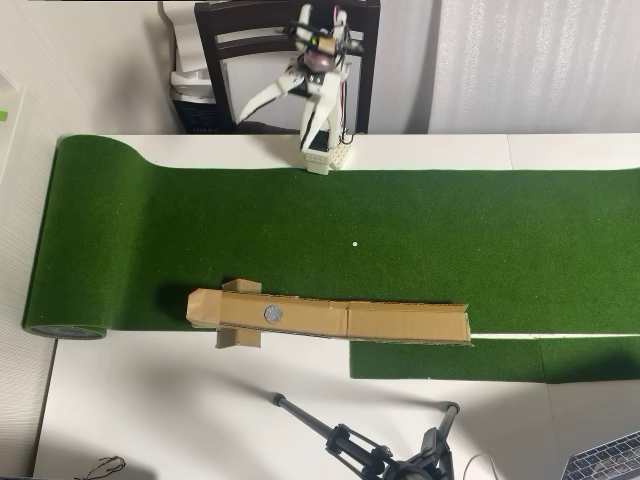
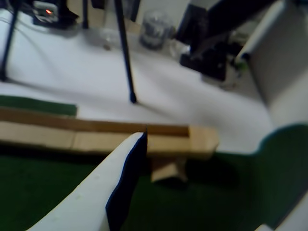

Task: Pick up the golf ball and place it on the gray mark at the back.

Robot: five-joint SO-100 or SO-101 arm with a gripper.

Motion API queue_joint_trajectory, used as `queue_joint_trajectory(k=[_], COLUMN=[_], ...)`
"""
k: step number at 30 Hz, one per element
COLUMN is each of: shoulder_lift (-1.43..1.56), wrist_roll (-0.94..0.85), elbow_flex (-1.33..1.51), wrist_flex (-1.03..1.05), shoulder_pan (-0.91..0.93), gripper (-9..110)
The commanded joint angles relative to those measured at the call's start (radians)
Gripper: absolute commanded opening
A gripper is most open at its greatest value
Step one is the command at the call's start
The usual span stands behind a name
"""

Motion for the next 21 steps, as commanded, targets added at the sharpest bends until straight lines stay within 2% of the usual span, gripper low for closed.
queue_joint_trajectory(k=[1, 14, 21], shoulder_lift=[0.268, 1.04, 1.046], wrist_roll=[0.02, 0.127, 0.124], elbow_flex=[0.307, 1.137, 1.273], wrist_flex=[0.018, -0.13, -0.218], shoulder_pan=[0.015, 0.002, -0.002], gripper=[53, 53, 53])
